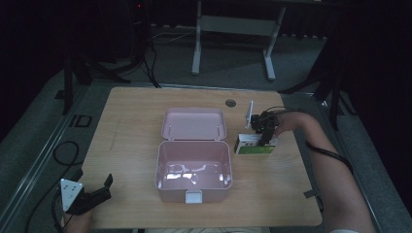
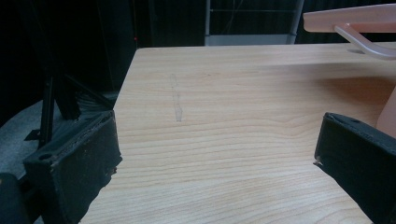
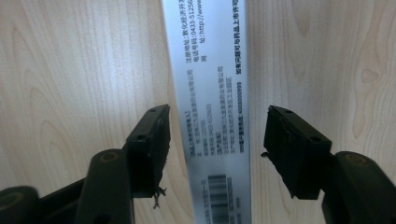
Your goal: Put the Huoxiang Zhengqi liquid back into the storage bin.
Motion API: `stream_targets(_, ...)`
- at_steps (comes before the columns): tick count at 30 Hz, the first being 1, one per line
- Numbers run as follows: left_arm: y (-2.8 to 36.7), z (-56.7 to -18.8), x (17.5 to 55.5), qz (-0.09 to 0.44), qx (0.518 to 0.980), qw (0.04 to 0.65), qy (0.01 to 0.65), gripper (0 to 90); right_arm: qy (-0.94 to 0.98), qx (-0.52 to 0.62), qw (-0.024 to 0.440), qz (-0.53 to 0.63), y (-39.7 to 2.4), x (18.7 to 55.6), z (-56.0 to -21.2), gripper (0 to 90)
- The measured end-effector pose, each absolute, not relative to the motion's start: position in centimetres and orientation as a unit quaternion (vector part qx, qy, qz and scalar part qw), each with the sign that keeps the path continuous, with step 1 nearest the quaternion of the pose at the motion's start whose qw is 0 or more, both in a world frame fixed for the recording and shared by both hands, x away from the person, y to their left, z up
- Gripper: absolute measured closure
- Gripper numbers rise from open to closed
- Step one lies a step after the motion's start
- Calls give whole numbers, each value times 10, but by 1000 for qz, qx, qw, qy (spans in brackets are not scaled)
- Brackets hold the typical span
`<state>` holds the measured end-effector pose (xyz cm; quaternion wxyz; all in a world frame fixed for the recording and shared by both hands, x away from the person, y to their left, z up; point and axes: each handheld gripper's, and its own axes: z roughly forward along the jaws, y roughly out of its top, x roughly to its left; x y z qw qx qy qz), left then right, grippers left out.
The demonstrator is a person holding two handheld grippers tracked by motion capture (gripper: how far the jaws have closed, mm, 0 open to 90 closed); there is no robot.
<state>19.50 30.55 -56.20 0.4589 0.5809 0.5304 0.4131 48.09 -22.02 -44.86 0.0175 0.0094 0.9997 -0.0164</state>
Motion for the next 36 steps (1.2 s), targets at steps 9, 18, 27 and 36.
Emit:
stream_targets(9, 306, -562, 195, 413, 581, 459, 530, 3, 999, -2, 6, -32, -217, 485, -461, 528)
stream_targets(18, 305, -562, 195, 412, 583, 459, 530, 3, 999, 4, 3, -39, -214, 483, -461, 615)
stream_targets(27, 305, -562, 195, 411, 584, 458, 529, 3, 999, 14, 4, -37, -218, 472, -453, 617)
stream_targets(36, 305, -562, 195, 412, 584, 458, 529, 3, 999, 12, 5, -43, -219, 447, -449, 618)
